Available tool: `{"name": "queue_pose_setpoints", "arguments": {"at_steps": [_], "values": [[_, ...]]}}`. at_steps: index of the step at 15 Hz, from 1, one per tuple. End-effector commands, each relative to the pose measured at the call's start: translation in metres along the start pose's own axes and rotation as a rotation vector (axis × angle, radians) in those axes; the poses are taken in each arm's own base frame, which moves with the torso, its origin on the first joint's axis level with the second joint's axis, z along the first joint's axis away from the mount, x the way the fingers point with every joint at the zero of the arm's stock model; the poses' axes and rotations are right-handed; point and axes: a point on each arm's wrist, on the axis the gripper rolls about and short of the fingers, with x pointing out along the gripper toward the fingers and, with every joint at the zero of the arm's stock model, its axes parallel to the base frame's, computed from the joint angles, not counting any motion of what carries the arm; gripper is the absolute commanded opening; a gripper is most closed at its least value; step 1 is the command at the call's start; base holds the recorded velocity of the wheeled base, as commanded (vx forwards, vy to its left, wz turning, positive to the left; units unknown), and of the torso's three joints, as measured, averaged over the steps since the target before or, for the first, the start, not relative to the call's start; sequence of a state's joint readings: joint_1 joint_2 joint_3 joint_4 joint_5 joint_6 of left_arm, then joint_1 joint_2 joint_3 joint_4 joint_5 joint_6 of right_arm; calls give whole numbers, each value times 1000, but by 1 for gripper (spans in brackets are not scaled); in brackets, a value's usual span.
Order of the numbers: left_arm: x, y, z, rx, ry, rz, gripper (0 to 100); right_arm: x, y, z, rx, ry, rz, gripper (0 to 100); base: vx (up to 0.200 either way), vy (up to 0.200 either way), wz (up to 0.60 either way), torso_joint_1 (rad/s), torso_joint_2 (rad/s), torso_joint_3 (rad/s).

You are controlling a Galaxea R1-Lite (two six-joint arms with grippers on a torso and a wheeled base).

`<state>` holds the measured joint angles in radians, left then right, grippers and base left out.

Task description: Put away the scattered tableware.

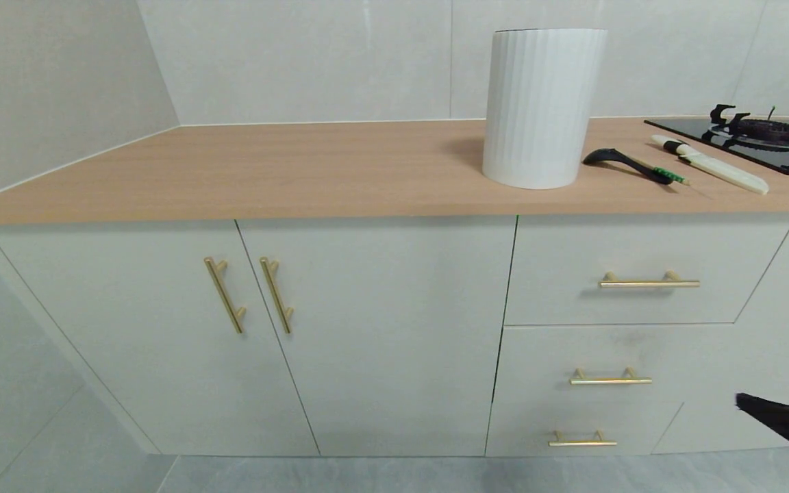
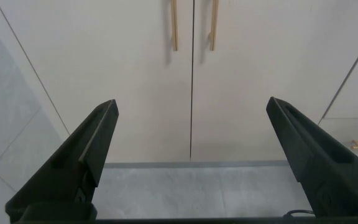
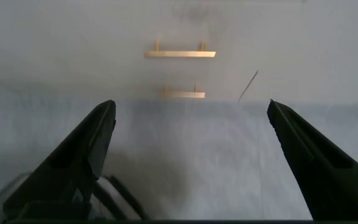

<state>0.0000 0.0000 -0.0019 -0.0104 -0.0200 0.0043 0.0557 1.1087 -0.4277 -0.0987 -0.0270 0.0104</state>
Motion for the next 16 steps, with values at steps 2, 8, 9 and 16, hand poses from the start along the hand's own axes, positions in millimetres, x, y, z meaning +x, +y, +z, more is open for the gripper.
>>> {"name": "queue_pose_setpoints", "arguments": {"at_steps": [2,8,9,16], "values": [[0,0,0,0,0,0,100,129,4,-3,-11,270,0,100,0,0,0,0,0,0],[0,0,0,0,2,0,100,212,-7,-47,17,239,-36,100,0,0,0,0,0,0],[0,0,0,0,0,0,100,216,-9,-50,17,230,-39,100,0,0,0,0,0,0],[0,0,0,0,2,0,100,261,-11,-72,14,49,-54,100,0,0,0,0,0,0]]}}
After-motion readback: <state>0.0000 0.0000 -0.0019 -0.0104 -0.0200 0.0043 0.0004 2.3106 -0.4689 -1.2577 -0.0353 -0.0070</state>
